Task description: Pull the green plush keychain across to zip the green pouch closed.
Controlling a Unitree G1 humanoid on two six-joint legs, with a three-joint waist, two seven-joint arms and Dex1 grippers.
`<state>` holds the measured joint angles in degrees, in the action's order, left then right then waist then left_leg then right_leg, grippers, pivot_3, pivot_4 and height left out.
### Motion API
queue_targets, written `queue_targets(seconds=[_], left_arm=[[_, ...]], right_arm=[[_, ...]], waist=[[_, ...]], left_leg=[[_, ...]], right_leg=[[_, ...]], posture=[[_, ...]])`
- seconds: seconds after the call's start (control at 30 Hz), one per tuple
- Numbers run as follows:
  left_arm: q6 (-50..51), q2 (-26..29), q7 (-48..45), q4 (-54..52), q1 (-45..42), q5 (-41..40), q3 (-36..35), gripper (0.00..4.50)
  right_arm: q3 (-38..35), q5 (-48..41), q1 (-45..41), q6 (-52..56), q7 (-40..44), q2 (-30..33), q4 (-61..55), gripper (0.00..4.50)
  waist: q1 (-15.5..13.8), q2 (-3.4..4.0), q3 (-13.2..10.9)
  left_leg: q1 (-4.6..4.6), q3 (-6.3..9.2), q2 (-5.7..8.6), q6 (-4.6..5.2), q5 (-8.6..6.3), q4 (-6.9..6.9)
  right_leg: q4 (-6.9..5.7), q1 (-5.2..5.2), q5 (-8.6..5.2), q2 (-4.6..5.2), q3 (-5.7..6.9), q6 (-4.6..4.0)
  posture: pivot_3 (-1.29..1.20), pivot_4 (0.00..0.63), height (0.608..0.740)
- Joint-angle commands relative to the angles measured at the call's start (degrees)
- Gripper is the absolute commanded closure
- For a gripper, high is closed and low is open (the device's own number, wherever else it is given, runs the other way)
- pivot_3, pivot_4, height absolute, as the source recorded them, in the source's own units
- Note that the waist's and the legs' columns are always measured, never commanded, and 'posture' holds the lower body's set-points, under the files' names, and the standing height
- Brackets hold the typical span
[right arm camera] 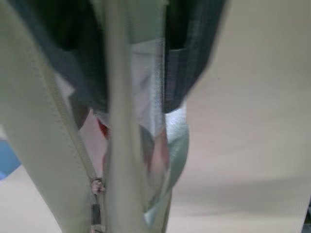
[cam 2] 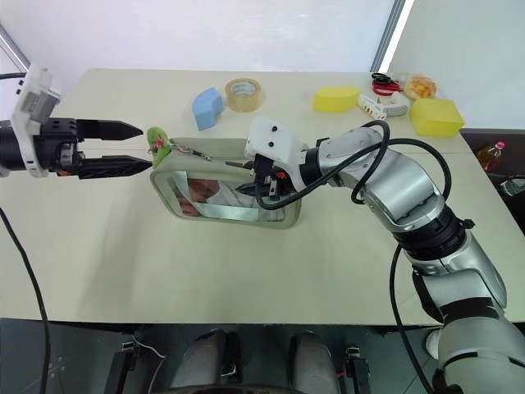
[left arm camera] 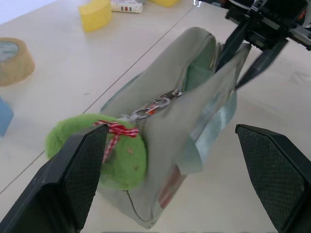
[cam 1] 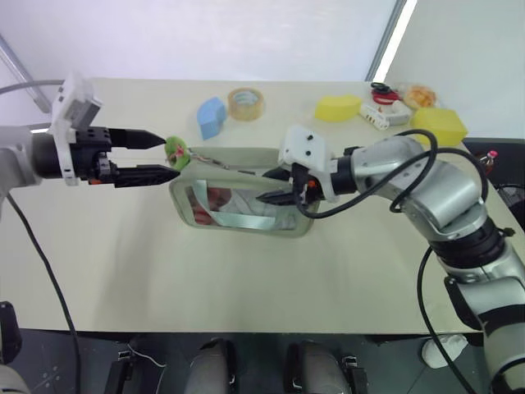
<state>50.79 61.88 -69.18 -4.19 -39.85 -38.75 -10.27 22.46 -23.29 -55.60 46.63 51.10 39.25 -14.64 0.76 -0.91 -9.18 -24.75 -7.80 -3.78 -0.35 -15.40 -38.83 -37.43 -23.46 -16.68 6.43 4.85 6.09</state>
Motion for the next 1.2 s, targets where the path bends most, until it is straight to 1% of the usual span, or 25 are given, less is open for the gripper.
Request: queue_targets(seconds=[0.03,0.13,0.3,0.47,0.63,0.77,0.87,1.1,1.2], left_arm=[[-0.6,1.0,0.5,-0.7,-0.5,-0.5,-2.2,0.0],[-1.1,1.1,0.7,-0.2,-0.6,-0.2,-2.0,0.0],[-1.4,0.9,1.0,-0.3,-0.3,-0.3,-2.1,0.0],[-1.6,0.6,1.3,-0.2,-0.6,-0.4,-2.0,0.0],[-1.6,0.2,1.5,-0.3,-1.1,-0.5,-1.5,0.0],[-1.8,0.3,1.3,0.0,-1.4,-0.4,-1.3,0.0],[-2.1,0.2,1.0,0.7,-2.1,-0.1,-0.7,0.0],[-3.5,-0.6,0.5,2.2,-3.5,1.1,0.9,0.0],[-3.6,-0.7,0.2,2.1,-3.4,1.1,0.9,0.0]], right_arm=[[-0.4,6.6,-5.0,-7.3,-1.2,-2.5,5.8,4.46],[-0.7,10.1,-7.3,-12.2,-0.7,-4.1,10.0,4.46],[-1.2,13.4,-7.9,-17.1,1.1,-5.1,12.3,4.46],[-1.1,15.5,-6.3,-19.8,2.8,-5.0,12.4,4.46],[1.0,18.9,-2.6,-23.9,6.3,-2.8,13.0,4.46],[1.0,20.8,-0.8,-25.6,8.2,-2.1,12.9,4.46],[-0.6,20.9,-2.0,-24.7,6.9,-3.7,13.9,4.46],[-3.2,23.2,-10.0,-29.3,4.8,-6.6,23.9,4.46],[-3.3,23.3,-10.0,-30.1,5.7,-6.9,24.3,4.46]], waist=[[0.2,0.0,0.0],[0.2,0.01,0.0],[-0.1,0.01,0.0],[0.1,0.01,0.0],[0.0,0.01,0.0],[0.0,0.01,0.0],[0.0,0.01,0.0],[0.1,0.02,0.0],[0.0,0.01,0.0]], left_leg=[[0.0,-0.01,0.0,0.0,0.0,0.0],[0.0,-0.01,-0.01,-0.01,0.01,0.04],[-0.06,-0.02,-0.01,-0.01,0.01,0.0],[-0.06,-0.01,-0.01,-0.01,0.01,0.0],[-0.06,0.0,-0.01,-0.01,0.01,-0.02],[-0.06,0.01,0.0,-0.01,0.01,-0.05],[-0.06,0.01,-0.01,-0.01,0.01,-0.05],[-0.06,-0.01,-0.01,-0.02,0.01,-0.05],[-0.06,-0.01,-0.01,-0.02,0.01,-0.02]], right_leg=[[-0.01,-0.01,0.0,0.0,0.0,0.0],[-0.02,-0.05,0.0,-0.02,0.0,0.0],[-0.02,-0.05,0.0,-0.01,0.0,0.0],[-0.11,-0.06,0.0,-0.02,0.0,0.0],[-0.12,-0.04,0.0,-0.02,0.01,0.0],[-0.12,-0.04,0.0,-0.01,0.01,0.0],[-0.12,-0.04,0.0,-0.02,0.01,0.0],[-0.13,-0.06,0.0,-0.02,0.01,0.0],[-0.13,-0.05,0.0,-0.02,0.01,0.0]], posture=[[0.0,0.15,0.74],[0.0,0.15,0.74],[0.0,0.15,0.74],[0.0,0.15,0.74],[0.0,0.15,0.74],[0.0,0.15,0.74],[0.0,0.15,0.74],[0.0,0.15,0.74],[0.0,0.15,0.74]])
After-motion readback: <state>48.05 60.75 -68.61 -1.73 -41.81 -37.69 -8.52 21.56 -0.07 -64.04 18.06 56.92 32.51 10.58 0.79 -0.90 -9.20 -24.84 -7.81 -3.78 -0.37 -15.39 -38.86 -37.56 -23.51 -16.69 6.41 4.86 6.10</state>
